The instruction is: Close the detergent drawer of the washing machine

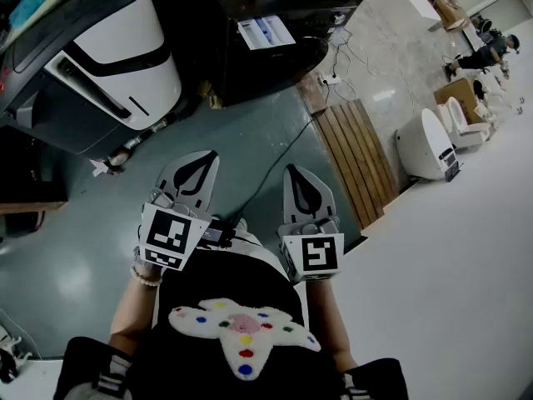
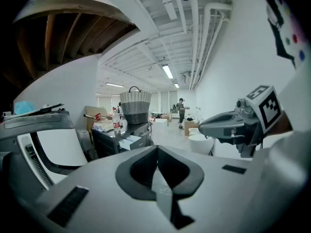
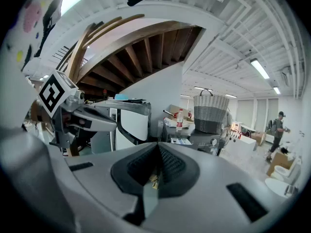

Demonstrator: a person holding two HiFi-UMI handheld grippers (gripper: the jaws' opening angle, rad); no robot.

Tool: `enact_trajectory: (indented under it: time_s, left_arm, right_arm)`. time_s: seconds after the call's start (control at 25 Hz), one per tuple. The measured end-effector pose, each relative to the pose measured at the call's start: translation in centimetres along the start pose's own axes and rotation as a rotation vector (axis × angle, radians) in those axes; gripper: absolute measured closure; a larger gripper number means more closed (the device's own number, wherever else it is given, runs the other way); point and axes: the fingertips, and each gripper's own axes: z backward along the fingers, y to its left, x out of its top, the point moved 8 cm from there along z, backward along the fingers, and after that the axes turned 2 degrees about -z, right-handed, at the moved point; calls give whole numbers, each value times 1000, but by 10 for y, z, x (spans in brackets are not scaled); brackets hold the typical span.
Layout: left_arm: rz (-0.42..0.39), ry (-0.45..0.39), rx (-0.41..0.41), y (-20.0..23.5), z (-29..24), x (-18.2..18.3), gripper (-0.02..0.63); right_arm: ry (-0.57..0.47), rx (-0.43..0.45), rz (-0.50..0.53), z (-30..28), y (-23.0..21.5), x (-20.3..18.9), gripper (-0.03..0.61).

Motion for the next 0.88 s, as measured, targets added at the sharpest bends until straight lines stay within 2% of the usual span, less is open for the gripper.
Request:
enact_trajectory:
  time_s: [0.64, 0.88]
  left_arm:
    - [-5, 12, 15, 1, -2, -2, 604]
    - [-1, 14, 27, -2, -4, -1, 604]
  right_arm:
    - [0, 18, -3, -5, -1, 0, 575]
    - [-8, 5, -36, -3, -9, -4, 575]
